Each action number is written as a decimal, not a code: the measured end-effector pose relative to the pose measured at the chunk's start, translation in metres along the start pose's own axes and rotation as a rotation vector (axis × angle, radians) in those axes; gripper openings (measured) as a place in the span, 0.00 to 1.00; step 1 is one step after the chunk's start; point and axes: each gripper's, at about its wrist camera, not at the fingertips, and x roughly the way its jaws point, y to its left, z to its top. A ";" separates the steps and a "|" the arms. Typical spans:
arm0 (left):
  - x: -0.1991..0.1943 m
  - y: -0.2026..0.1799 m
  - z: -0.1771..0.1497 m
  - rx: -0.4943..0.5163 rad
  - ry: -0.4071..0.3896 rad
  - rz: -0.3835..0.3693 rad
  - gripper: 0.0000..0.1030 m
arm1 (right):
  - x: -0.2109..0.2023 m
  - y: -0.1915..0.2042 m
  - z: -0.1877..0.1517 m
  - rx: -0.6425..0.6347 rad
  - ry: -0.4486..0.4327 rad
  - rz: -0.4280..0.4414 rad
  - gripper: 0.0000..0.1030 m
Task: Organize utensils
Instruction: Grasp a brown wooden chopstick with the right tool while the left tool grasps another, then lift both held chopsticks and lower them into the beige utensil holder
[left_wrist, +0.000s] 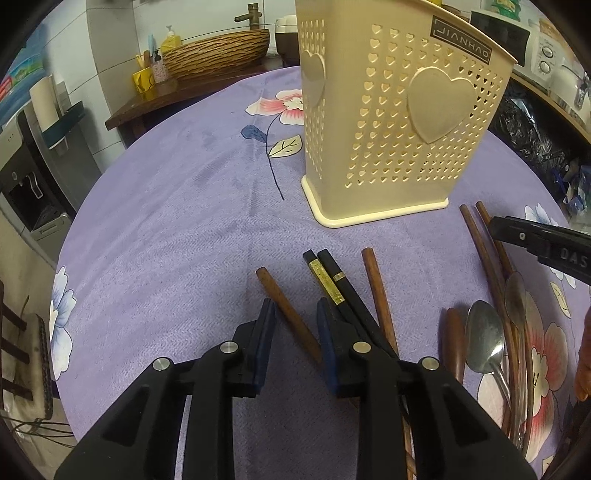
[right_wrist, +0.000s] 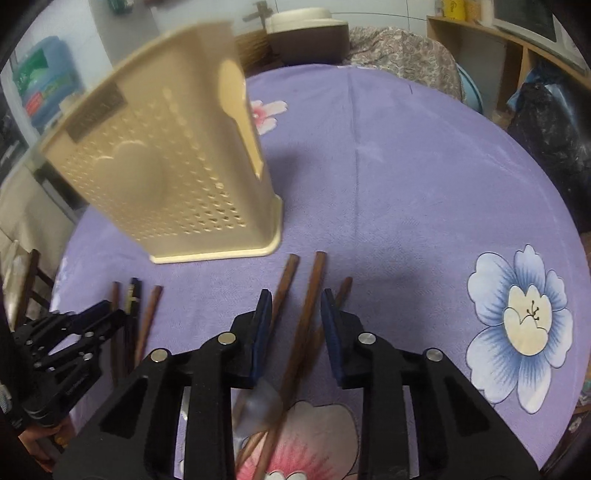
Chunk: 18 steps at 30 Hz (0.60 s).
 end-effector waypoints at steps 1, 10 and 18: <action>0.000 0.001 0.000 -0.002 0.001 -0.007 0.24 | 0.001 -0.001 0.001 0.010 0.006 0.012 0.26; 0.003 0.012 0.007 -0.040 0.019 -0.054 0.21 | 0.016 -0.001 0.007 -0.010 0.059 0.004 0.20; 0.008 0.000 0.013 0.000 0.028 0.015 0.17 | 0.023 -0.004 0.010 -0.027 0.059 -0.044 0.11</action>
